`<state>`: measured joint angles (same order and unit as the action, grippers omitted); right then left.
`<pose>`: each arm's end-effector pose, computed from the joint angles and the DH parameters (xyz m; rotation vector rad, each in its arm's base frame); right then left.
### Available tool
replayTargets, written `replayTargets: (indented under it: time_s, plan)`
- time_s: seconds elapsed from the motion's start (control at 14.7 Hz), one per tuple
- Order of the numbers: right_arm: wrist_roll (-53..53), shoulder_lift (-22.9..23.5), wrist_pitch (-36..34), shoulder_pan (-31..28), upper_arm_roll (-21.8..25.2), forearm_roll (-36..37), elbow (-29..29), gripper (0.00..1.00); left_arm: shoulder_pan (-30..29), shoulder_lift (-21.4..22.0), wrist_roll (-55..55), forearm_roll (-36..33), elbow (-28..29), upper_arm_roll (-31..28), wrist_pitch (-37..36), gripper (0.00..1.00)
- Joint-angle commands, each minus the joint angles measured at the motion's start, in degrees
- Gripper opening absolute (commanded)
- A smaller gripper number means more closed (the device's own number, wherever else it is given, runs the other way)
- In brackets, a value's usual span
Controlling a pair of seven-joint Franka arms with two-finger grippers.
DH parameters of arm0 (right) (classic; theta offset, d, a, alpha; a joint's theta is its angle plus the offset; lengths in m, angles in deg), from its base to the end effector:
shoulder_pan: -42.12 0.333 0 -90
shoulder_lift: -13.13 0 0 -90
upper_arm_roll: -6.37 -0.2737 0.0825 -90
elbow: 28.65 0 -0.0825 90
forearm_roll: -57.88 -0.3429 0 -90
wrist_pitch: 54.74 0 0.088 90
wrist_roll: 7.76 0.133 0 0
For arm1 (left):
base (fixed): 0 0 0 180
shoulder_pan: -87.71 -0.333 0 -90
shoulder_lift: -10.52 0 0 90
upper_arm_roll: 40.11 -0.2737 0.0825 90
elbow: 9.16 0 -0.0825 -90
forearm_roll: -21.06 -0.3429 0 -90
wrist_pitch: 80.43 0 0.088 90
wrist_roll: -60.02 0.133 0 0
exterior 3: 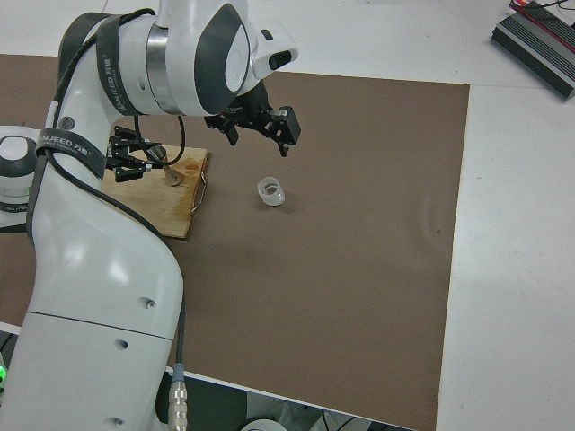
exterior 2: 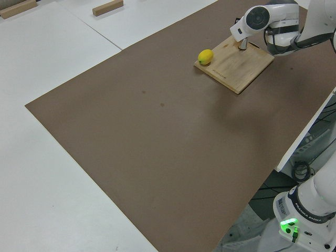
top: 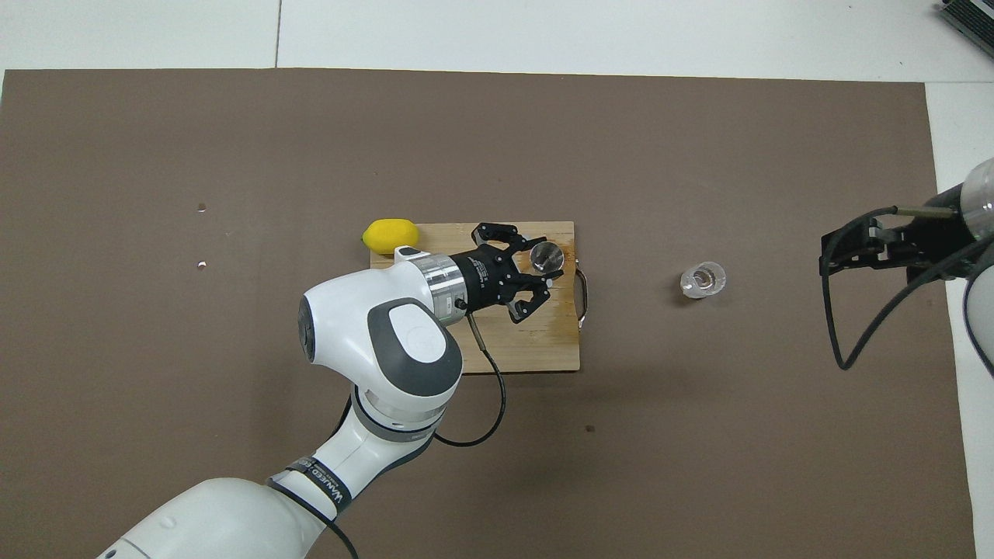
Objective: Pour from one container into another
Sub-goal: 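Carry the metal cup with the left gripper onto the cutting board, then open the left gripper and withdraw it while the right gripper starts reaching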
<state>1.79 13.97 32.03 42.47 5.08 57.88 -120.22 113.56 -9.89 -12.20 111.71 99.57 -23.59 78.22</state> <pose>0.5069 0.0144 0.5325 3.1211 -0.2158 -0.1534 0.4801 -0.3805 0.3146 1.2234 1.8744 -0.7579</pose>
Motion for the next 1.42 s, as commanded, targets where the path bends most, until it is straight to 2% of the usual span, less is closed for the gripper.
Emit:
replayTargets:
  time_s: [0.0, 0.07, 0.14, 0.41, 0.61, 0.75, 0.95, 1.36]
  plan:
    - [-1.2, -0.7, 0.0, -0.5, -0.3, 0.5, -0.6, 1.0, 0.6, -0.5, 0.1, 0.5, -0.7, -0.6, 1.0, 0.49]
    - [-1.2, -0.7, 0.0, -0.5, -0.3, 0.5, -0.6, 1.0, 0.6, -0.5, 0.1, 0.4, -0.7, -0.6, 1.0, 0.7]
    - [-1.2, -0.7, -0.1, -0.5, -0.3, 0.5, -0.6, 1.0, 0.3, -0.5, 0.0, 0.5, -0.7, -0.6, 1.0, 1.0]
    - [-1.2, -0.7, -0.1, -0.6, -0.3, 0.5, -0.6, 1.0, -3.0, 0.5, -0.1, -2.1, -0.7, -0.3, -0.1, 1.0]
    - [-1.2, -0.7, -0.1, -0.7, -0.2, 0.5, -0.6, 1.0, -4.4, 4.4, 0.1, -3.5, 0.3, -0.4, -3.0, 1.0]
    - [-1.2, -0.7, -0.1, -0.5, -0.3, 0.5, -0.6, 1.0, -6.9, 6.7, -0.4, -8.8, 0.8, -0.4, -5.4, 1.0]
    - [-1.5, -0.7, -0.7, -0.4, -0.3, 0.5, -0.6, 1.0, -10.2, 9.5, -0.5, -22.4, 0.7, -0.4, -8.3, 1.0]
    - [-1.3, -0.7, -0.5, -0.7, -0.2, 0.5, -0.6, 1.0, -17.0, 13.2, -1.2, -52.4, 0.1, -1.1, -8.7, 1.0]
